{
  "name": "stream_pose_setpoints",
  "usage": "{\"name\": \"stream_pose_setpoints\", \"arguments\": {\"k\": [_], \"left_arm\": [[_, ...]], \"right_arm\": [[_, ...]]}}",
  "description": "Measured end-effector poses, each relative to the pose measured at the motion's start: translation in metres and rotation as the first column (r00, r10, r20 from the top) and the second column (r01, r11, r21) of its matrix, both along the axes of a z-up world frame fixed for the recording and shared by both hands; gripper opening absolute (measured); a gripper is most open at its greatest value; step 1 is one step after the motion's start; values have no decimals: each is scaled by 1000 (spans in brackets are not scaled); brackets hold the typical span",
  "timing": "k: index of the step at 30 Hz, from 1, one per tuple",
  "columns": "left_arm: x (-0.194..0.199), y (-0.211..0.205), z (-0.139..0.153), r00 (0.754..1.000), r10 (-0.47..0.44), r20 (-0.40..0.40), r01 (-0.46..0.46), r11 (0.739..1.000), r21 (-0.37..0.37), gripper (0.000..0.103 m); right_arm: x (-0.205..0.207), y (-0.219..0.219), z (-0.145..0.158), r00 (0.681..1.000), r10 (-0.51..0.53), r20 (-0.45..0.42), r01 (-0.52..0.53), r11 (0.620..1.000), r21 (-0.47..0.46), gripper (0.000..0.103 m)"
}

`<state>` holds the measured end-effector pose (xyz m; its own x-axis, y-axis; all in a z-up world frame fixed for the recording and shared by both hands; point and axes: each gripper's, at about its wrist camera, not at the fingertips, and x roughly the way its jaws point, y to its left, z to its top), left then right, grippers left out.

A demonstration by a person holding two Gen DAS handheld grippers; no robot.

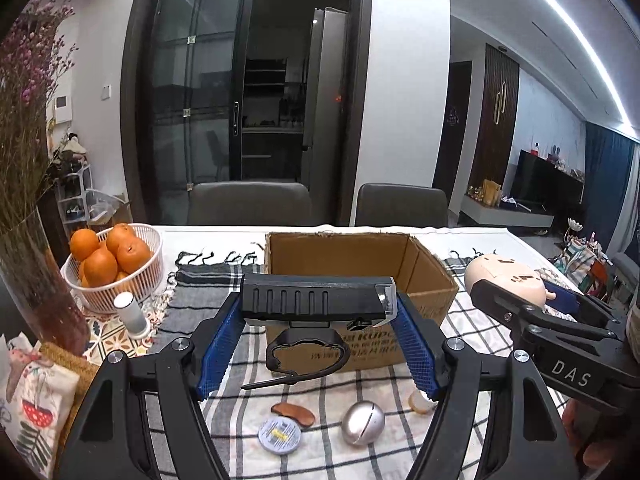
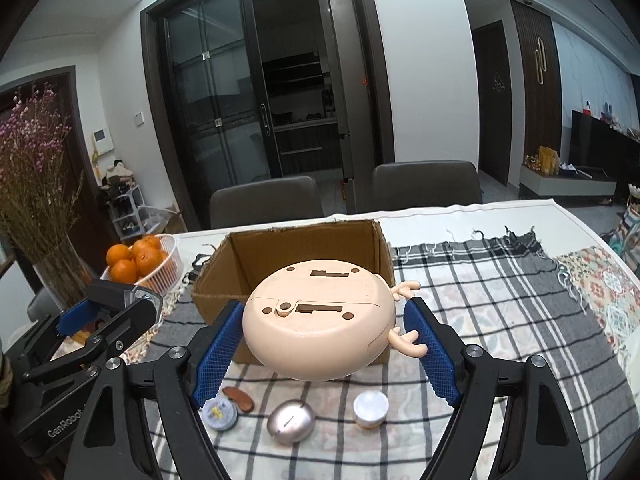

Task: Organize rigid objects
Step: 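Lift and carry the bike light and beige toy over the box with both tools, then open the left tool to drop the bike light while the right tool drops the beige toy into the box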

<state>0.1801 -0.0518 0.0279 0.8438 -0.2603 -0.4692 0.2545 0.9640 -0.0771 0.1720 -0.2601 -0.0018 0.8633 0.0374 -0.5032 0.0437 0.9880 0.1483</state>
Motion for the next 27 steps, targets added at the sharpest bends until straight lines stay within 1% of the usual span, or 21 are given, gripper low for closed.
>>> {"name": "stream_pose_setpoints", "arguments": {"k": [11, 16, 24, 27], "left_arm": [[28, -6, 11, 1000, 0, 1, 0, 1000, -2, 73], [41, -10, 13, 1000, 4, 12, -4, 1000, 28, 73], [74, -21, 9, 999, -19, -27, 21, 997, 69, 73], [90, -26, 4, 998, -28, -61, 33, 996, 84, 73]], "right_arm": [[30, -3, 8, 1000, 21, -5, -21, 1000, 11, 82], [48, -5, 11, 999, 32, -15, -32, 999, 2, 82], [83, -11, 9, 996, 55, -63, -55, 998, 8, 82], [97, -14, 4, 994, 62, -92, -62, 998, 5, 82]]}}
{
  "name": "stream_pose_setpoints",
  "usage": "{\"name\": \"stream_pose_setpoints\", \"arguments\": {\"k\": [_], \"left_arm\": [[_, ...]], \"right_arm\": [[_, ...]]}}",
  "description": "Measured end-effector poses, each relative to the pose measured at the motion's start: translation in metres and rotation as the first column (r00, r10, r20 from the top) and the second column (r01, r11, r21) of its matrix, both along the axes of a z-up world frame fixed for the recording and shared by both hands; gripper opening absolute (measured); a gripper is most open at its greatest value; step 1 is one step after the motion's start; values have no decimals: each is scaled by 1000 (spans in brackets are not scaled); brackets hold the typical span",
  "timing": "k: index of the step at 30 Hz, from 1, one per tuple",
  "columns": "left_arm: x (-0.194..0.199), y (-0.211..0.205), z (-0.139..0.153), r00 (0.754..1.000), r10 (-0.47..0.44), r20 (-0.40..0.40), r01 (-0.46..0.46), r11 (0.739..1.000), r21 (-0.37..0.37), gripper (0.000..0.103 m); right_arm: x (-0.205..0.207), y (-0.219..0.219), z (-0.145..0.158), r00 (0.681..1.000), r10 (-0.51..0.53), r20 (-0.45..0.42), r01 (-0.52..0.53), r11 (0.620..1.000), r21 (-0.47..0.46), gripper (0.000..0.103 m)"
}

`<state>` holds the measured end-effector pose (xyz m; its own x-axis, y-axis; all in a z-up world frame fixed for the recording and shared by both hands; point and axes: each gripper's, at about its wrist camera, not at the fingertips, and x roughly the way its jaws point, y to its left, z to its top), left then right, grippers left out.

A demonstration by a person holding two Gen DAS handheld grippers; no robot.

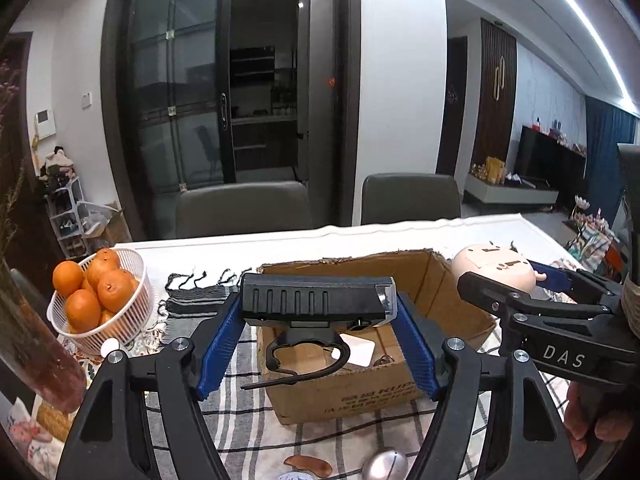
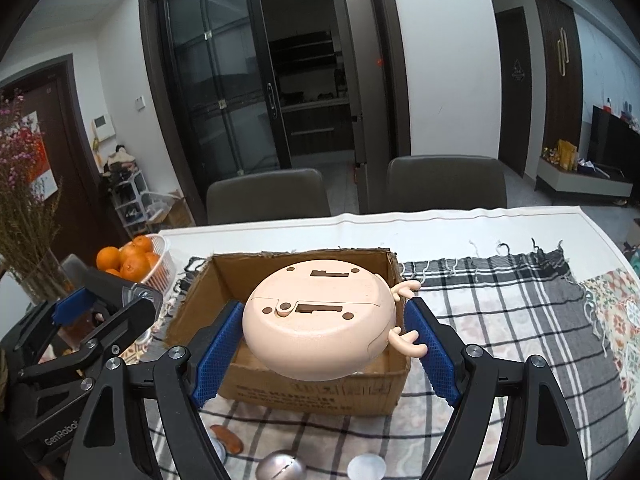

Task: Organize rigid objects
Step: 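Open the left tool to drop the bike light while the right tool drops the beige toy into the box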

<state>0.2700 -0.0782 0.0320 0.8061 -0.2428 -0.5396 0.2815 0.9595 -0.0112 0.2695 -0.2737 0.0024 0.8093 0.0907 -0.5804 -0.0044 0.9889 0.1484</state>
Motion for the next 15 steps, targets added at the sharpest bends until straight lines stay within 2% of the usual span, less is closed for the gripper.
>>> {"name": "stream_pose_setpoints", "arguments": {"k": [9, 15], "left_arm": [[38, -7, -19, 993, -18, -117, 21, 1000, 23, 73], [60, -9, -34, 976, -36, -213, 45, 998, 39, 73]], "right_arm": [[43, -7, -15, 995, 18, -95, -20, 1000, -17, 82], [68, -6, -32, 979, 51, -195, -50, 999, 8, 82]]}}
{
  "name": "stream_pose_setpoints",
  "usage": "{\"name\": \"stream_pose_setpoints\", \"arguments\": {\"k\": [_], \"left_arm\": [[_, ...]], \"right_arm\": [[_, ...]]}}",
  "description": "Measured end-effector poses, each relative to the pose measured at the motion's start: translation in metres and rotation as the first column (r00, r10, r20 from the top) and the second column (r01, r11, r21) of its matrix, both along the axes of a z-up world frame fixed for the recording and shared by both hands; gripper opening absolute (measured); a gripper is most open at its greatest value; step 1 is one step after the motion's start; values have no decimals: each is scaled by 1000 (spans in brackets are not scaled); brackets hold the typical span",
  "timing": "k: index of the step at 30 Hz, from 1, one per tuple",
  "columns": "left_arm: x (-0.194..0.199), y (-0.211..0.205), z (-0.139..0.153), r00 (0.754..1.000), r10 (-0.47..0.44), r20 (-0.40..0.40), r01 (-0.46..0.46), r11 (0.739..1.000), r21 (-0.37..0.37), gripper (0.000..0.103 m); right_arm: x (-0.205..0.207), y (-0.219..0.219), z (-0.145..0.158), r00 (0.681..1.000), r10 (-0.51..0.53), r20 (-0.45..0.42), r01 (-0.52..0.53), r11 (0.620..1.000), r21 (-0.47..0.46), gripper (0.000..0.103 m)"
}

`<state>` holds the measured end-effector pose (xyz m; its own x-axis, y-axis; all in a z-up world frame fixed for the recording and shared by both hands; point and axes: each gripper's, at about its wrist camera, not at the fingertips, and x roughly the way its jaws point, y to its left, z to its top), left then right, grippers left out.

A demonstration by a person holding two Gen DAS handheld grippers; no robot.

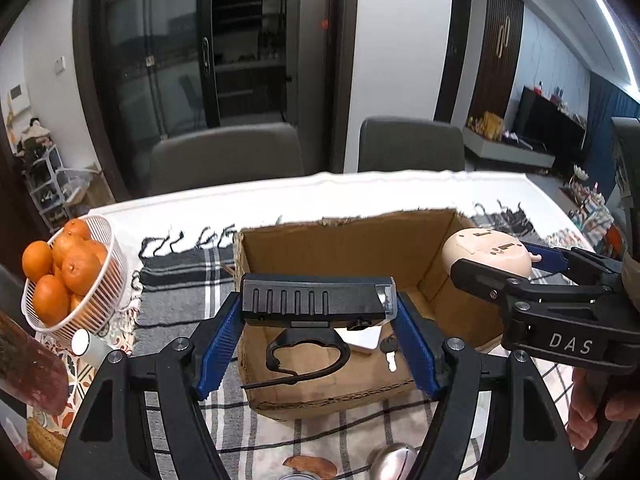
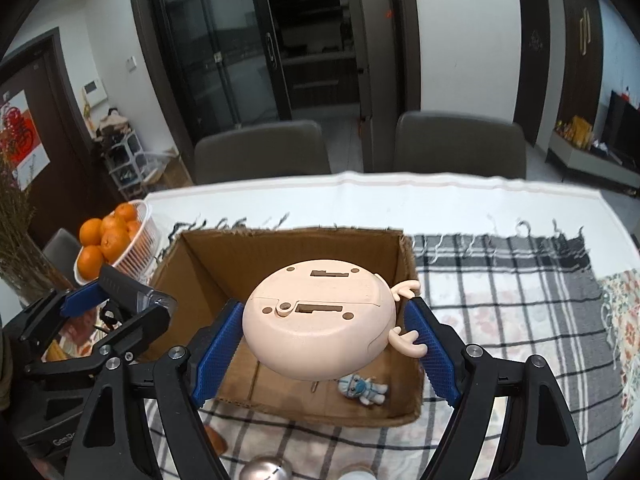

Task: Organize rigid objects
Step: 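Open the left tool to drop the bike light while the right tool drops the beige toy into the box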

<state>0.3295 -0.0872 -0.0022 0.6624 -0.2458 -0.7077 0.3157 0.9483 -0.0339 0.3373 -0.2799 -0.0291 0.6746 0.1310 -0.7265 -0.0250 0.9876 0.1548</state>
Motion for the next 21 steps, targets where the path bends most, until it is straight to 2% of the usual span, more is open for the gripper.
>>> {"name": "stream_pose_setpoints", "arguments": {"k": [7, 21], "left_arm": [[8, -3, -10, 998, 4, -55, -2, 999, 38, 73], [-20, 12, 10, 999, 37, 10, -38, 999, 11, 76]], "right_arm": [[14, -1, -20, 995, 4, -99, -4, 1000, 5, 82], [-14, 3, 1, 999, -41, -34, 41, 999, -7, 82]]}}
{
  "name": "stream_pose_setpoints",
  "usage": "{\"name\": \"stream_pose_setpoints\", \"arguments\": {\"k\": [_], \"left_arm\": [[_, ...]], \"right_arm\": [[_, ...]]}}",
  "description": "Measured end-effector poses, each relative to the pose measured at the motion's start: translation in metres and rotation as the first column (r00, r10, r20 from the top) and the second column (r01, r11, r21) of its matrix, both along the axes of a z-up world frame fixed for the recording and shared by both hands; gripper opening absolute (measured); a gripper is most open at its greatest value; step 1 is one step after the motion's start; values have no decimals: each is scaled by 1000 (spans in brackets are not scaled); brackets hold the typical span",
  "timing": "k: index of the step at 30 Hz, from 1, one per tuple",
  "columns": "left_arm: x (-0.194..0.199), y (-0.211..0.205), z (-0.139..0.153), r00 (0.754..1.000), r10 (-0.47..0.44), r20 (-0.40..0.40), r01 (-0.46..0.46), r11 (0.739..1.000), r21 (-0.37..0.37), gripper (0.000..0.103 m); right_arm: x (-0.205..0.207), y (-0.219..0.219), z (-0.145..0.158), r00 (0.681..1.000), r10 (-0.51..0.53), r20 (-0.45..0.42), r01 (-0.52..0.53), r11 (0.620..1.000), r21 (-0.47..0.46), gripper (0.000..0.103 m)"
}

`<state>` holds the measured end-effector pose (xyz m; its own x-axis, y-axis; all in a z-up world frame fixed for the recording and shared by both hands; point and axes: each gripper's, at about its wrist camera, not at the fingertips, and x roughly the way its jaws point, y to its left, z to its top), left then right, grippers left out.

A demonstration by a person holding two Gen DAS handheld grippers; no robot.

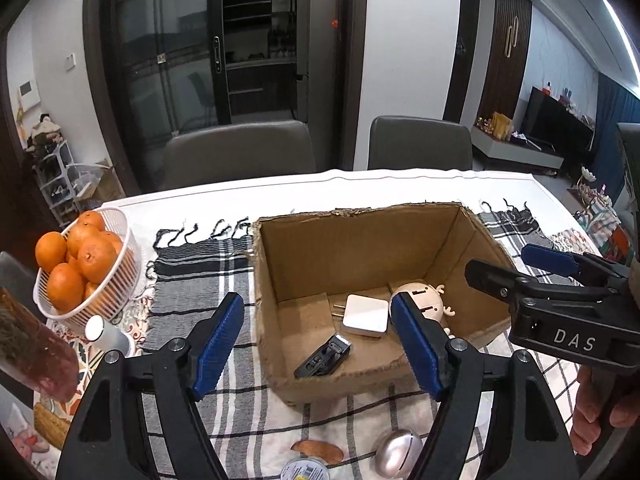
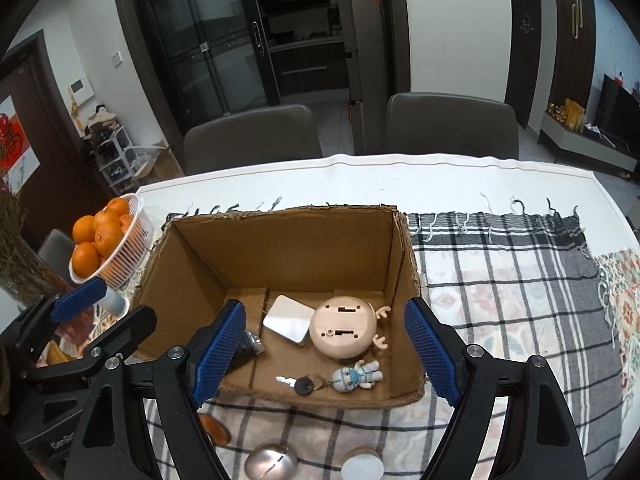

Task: Organize rigid objects
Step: 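Open the left tool to drop the bike light while the right tool drops the beige toy into the box, then move both tools back toward the tin and silver egg on the table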

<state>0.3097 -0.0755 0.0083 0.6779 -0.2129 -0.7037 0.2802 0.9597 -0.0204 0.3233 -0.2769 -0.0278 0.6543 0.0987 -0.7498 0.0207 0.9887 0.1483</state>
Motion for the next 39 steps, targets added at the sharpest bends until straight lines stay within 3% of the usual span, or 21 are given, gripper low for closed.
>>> {"name": "stream_pose_setpoints", "arguments": {"k": [22, 30, 39], "left_arm": [[-80, 42, 23, 989, 25, 146, -24, 1000, -13, 77], [-114, 52, 19, 979, 40, 202, -41, 999, 3, 78], [-137, 62, 1, 977, 64, 202, -60, 998, -26, 78]], "right_arm": [[-84, 39, 34, 987, -8, 163, 15, 999, -43, 83], [-114, 48, 26, 982, -13, 187, 17, 1000, -24, 83], [-143, 58, 12, 978, -15, 210, 21, 999, -26, 83]]}}
